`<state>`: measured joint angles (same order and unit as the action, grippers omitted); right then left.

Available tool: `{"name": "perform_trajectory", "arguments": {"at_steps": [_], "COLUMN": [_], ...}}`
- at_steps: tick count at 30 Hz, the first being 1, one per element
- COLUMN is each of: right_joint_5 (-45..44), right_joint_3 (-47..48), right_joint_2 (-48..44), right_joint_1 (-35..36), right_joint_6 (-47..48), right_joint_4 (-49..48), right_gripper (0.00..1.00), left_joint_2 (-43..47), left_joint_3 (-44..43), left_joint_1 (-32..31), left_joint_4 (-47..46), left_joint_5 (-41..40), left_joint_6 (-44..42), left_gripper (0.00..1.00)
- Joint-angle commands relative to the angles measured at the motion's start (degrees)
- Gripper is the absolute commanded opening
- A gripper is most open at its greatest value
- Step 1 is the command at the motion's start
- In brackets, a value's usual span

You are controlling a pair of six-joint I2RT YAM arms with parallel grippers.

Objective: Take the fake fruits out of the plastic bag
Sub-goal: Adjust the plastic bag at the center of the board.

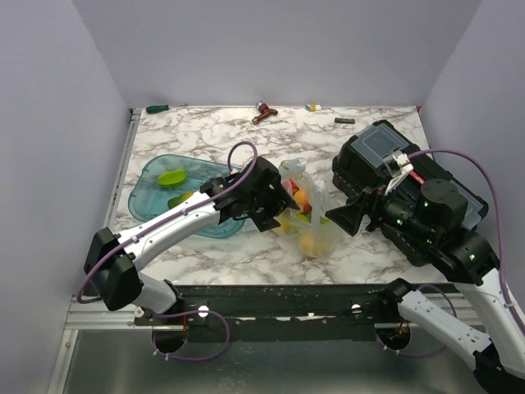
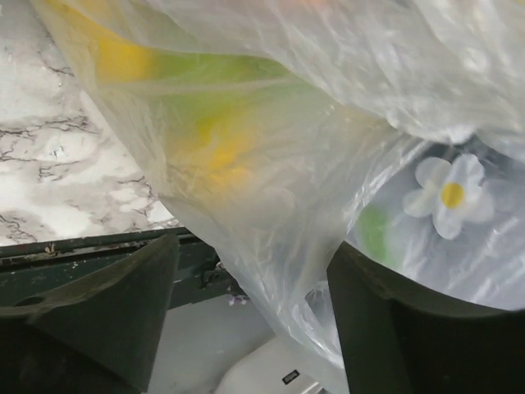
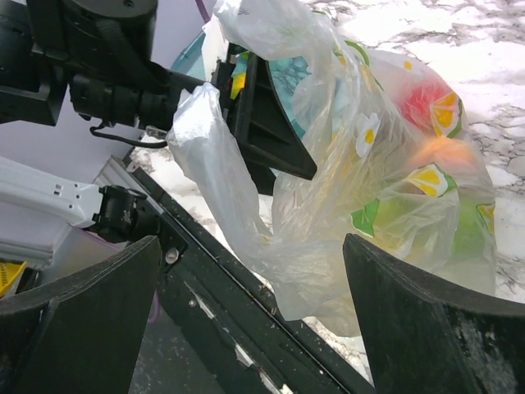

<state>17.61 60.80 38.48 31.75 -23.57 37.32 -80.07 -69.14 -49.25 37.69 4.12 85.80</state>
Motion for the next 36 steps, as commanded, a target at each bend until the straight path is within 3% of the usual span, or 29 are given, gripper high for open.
{"name": "perform_trajectory", "arguments": {"at_steps": [1,4,8,11,16,22,24,27,29,36], "right_joint_5": [-3.7,-8.2,-7.7,3.8,24.9,29.8,30.2,27.5,26.3,19.8], "right_joint_3": [3.9,6.9,10.3,12.1,11.5,7.6,5.4,0.1,-3.4,-11.7], "right_joint_2": [0.6,2.5,6.7,11.7,20.9,22.3,22.0,19.0,15.5,5.6], "right_joint_1": [-0.3,-0.2,-0.2,-0.2,-0.2,2.0,2.7,3.5,3.5,3.5], "right_joint_6": [-0.6,-0.9,-0.6,-0.3,-0.1,0.8,1.3,0.3,-0.4,-5.5], "right_joint_4": [3.2,4.6,2.5,-2.1,-7.4,-7.4,-5.2,-2.1,0.5,8.7], "right_gripper": [0.95,0.95,0.92,0.86,0.75,0.8,0.75,0.53,0.44,0.43], "left_joint_2": [-0.9,2.3,5.2,6.6,9.5,13.1,14.6,16.0,16.8,15.8], "left_joint_3": [-1.9,2.9,8.1,8.6,10.6,13.3,15.5,17.6,19.3,24.3], "left_joint_1": [-0.3,-0.3,-0.3,-0.3,-0.2,-0.1,0.4,1.9,3.3,10.6], "left_joint_4": [2.7,-2.4,-6.7,-6.6,-11.0,-15.3,-17.9,-19.2,-20.5,-31.4], "left_joint_5": [-0.6,-1.3,-0.3,-0.8,0.0,-2.9,-3.3,-3.6,-3.3,4.1], "left_joint_6": [-1.7,-2.1,-2.8,-4.6,-5.9,-7.6,-7.5,-7.7,-7.6,-12.4], "left_gripper": [0.66,0.44,0.37,0.27,0.01,0.0,0.0,0.0,0.0,0.0]}}
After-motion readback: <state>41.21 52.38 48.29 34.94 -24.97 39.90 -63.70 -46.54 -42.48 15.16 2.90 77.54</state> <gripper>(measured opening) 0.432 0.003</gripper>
